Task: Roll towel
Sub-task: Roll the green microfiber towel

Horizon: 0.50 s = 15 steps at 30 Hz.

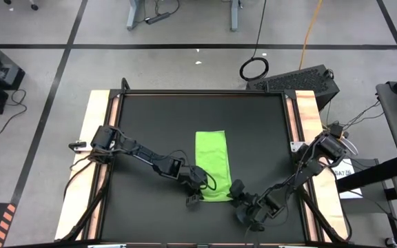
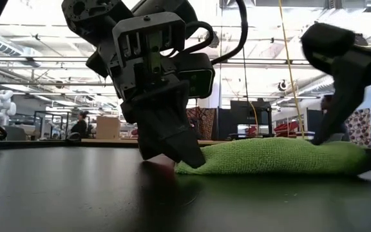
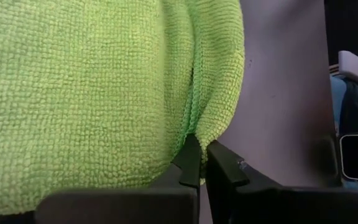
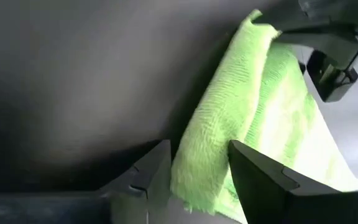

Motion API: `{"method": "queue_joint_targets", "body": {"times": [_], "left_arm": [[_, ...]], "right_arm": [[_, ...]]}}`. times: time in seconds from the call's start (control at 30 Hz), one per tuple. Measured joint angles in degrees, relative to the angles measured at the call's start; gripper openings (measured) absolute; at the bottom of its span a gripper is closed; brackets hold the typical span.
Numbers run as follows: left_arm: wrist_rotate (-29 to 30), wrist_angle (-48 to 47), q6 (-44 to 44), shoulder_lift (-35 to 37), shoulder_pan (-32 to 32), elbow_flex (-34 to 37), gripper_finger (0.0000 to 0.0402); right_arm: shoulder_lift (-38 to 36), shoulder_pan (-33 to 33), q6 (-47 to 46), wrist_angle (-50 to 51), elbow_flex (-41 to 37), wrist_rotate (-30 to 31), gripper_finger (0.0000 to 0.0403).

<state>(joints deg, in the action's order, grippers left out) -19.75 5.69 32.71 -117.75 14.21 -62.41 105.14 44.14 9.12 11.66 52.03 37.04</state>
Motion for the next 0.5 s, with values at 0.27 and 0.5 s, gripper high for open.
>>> {"method": "queue_joint_targets", "body": {"times": [0.27,0.5], "left_arm": [[-0.19,2.43,-0.17,0.02,0.05,0.0,0.001],[-2.43,2.35,-0.28,0.58,0.18,0.07,0.0026]], "right_arm": [[-0.19,-4.57,-0.37,-0.19,0.07,-5.95,0.0112],[-0.26,-6.46,-3.6,0.7,0.15,-10.58,0.0065]]}}
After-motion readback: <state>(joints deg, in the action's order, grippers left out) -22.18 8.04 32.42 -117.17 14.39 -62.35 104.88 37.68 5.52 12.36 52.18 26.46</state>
